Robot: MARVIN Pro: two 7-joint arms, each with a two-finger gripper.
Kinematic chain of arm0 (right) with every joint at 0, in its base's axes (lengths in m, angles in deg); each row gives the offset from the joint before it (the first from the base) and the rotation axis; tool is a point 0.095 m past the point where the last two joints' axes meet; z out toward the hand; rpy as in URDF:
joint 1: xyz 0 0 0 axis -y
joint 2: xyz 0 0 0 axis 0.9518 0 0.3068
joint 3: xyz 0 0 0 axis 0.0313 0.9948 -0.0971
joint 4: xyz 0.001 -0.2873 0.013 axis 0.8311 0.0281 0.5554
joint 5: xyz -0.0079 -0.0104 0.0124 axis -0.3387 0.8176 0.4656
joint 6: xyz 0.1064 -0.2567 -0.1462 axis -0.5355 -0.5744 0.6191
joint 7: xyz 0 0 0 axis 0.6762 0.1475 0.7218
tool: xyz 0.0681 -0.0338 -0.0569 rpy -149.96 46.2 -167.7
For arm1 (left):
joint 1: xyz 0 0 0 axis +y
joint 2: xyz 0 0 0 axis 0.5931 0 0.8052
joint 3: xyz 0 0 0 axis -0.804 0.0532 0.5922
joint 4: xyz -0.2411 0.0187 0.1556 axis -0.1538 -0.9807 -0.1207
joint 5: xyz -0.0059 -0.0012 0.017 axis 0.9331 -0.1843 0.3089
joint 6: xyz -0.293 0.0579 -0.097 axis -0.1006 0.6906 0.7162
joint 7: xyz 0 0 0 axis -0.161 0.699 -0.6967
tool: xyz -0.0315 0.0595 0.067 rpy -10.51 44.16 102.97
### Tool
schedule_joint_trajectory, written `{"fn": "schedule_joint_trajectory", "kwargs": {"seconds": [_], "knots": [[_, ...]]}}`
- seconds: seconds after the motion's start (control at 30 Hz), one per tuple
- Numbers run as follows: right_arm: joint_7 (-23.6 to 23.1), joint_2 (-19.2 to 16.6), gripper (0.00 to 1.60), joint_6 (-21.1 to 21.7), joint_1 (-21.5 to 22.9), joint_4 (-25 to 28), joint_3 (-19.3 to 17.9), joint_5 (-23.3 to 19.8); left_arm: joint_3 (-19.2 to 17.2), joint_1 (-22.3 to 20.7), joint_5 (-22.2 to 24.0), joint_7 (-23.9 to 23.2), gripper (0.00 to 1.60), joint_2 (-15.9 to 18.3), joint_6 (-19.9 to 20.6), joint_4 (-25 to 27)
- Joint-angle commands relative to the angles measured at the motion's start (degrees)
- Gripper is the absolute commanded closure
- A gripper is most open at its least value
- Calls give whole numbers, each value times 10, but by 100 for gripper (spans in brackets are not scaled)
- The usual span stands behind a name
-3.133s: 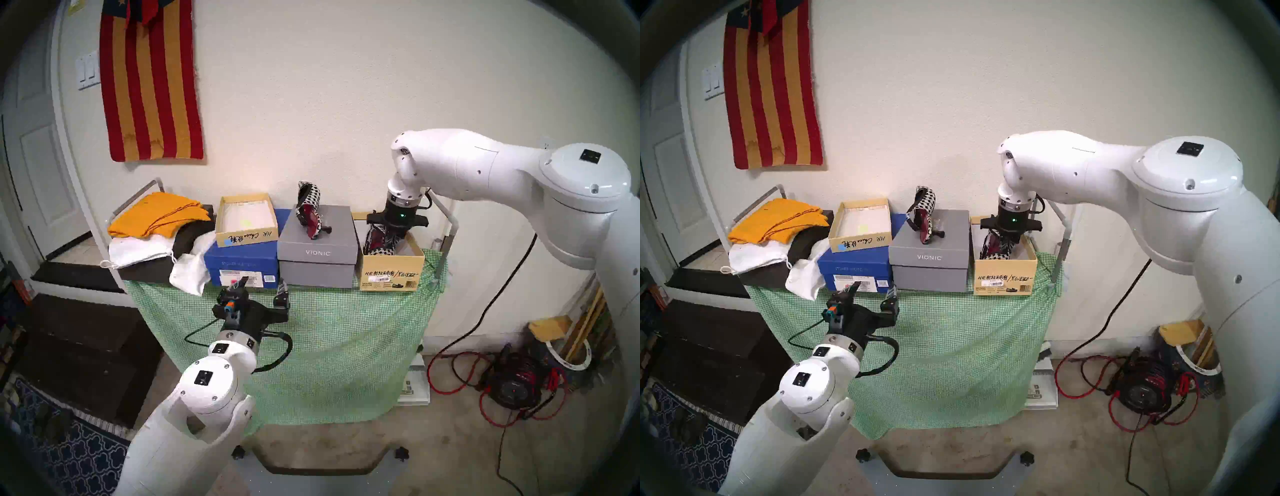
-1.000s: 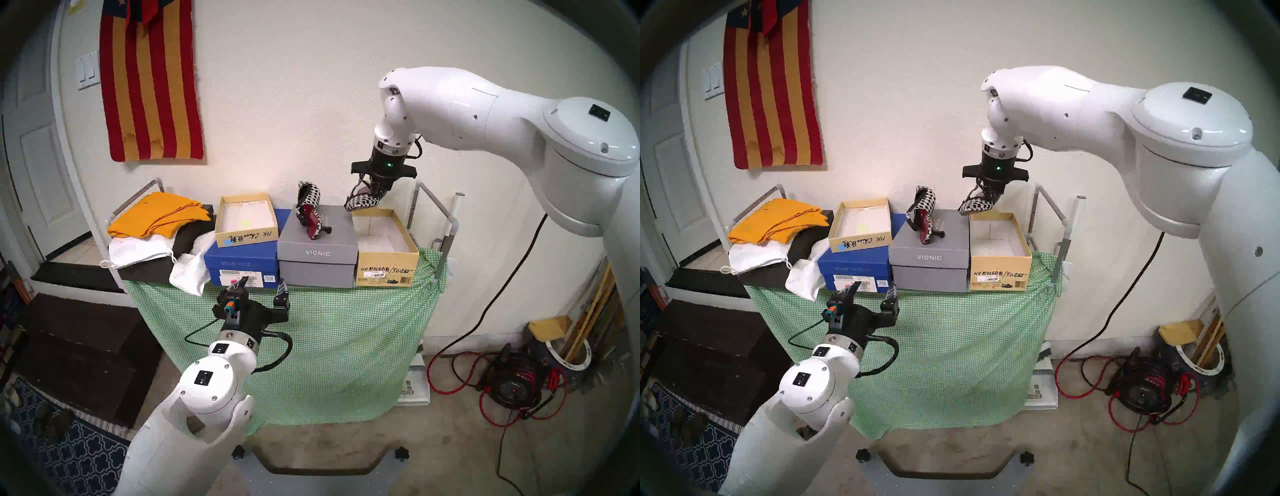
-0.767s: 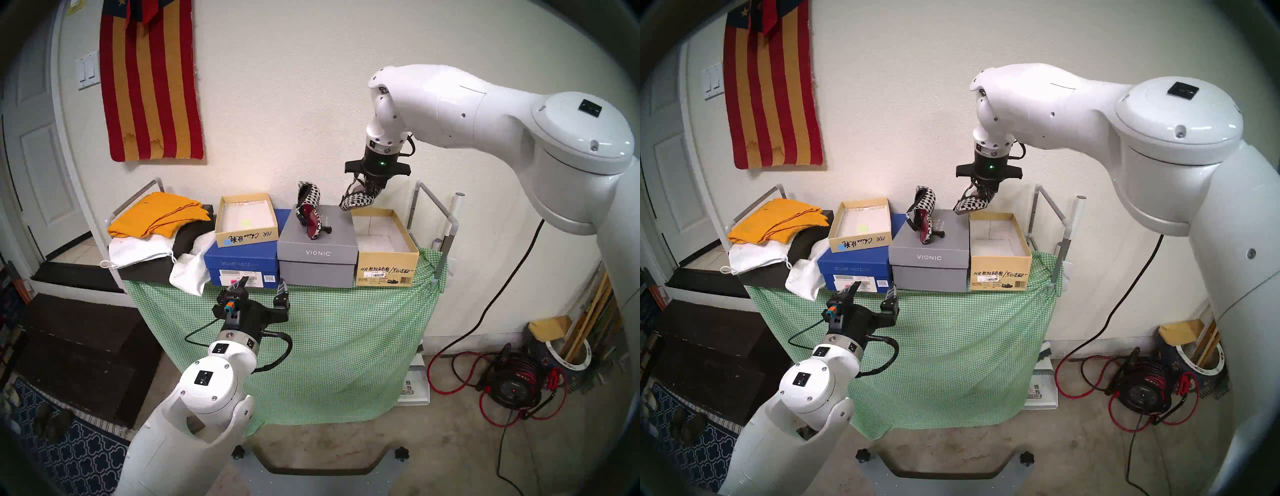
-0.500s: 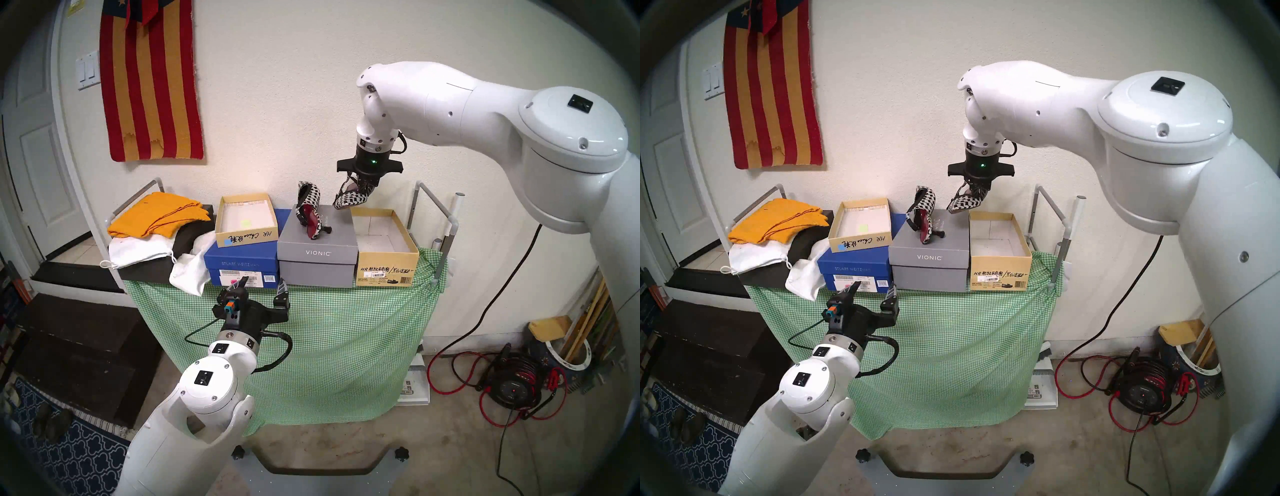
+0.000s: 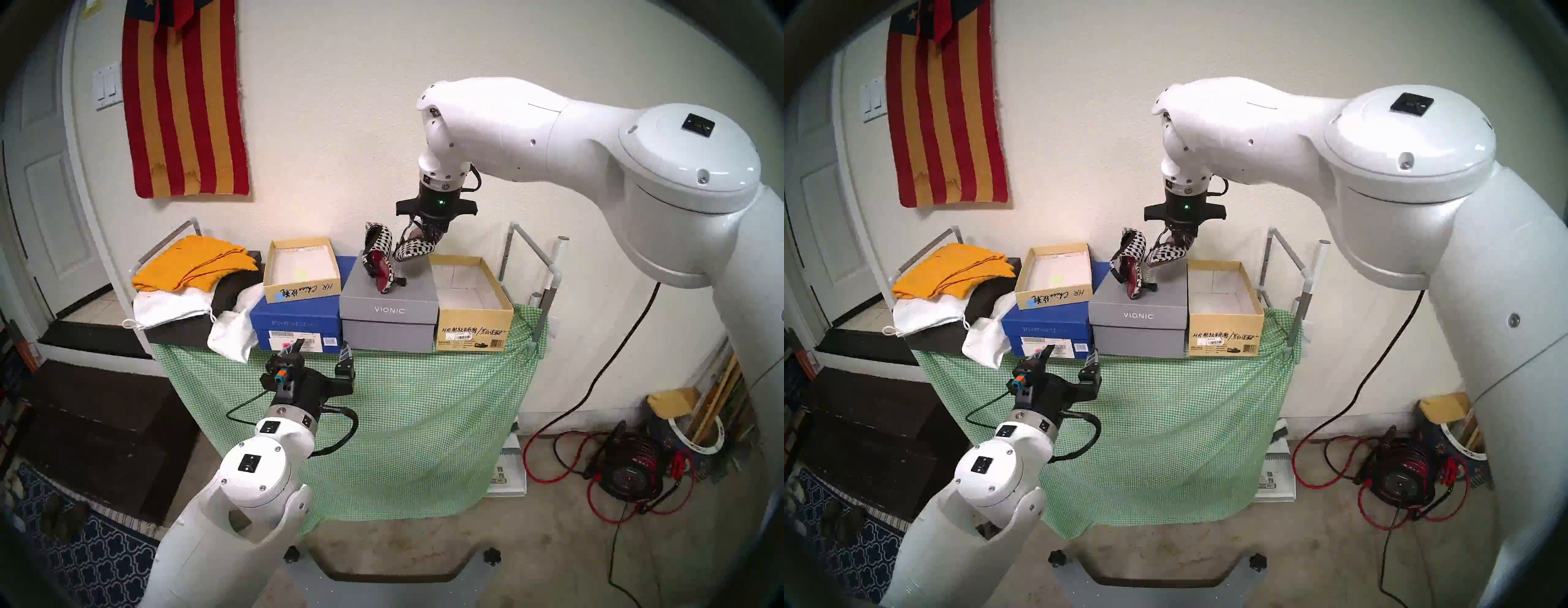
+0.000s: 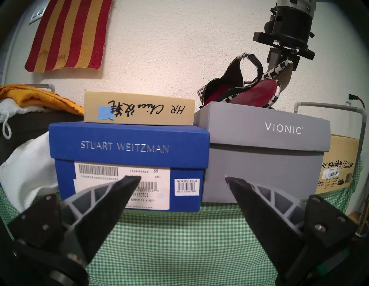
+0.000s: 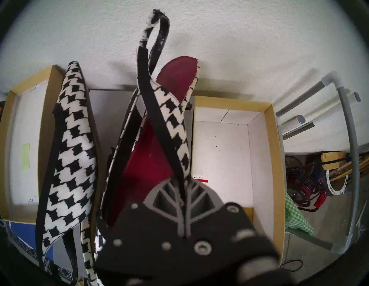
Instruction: Take shoe out of the box
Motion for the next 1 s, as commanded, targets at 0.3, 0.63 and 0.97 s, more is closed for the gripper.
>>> {"fn": "schedule_joint_trajectory", "kwargs": {"seconds": [0.3,0.63,0.97], "knots": [[-1,-6,160,-1,-46,-18,-1,1,0,0,0,0,0,1,0,0],[1,-2,160,-1,-47,-26,-11,1,0,0,0,0,0,1,0,0],[9,17,160,-1,-36,-23,-26,1,0,0,0,0,0,1,0,0]]}}
